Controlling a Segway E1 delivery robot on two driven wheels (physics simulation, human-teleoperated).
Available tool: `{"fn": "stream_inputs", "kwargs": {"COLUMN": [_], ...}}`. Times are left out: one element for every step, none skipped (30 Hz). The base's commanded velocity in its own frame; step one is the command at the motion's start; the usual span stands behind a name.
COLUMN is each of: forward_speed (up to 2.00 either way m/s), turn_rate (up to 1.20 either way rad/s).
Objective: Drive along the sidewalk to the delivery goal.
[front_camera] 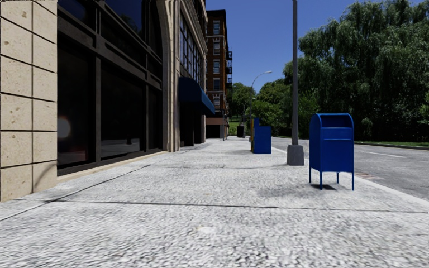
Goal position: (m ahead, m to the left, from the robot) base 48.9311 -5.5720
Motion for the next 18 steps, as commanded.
{"fn": "stream_inputs", "kwargs": {"forward_speed": [2.00,2.00,2.00,2.00,2.00,2.00,2.00,2.00,2.00,2.00,2.00,2.00,2.00,2.00,2.00,2.00,2.00,2.00], "turn_rate": [0.00,0.00,0.00,0.00,0.00,0.00,0.00,0.00,0.00,0.00,0.00,0.00,0.00,0.00,0.00,0.00,0.00,0.00]}}
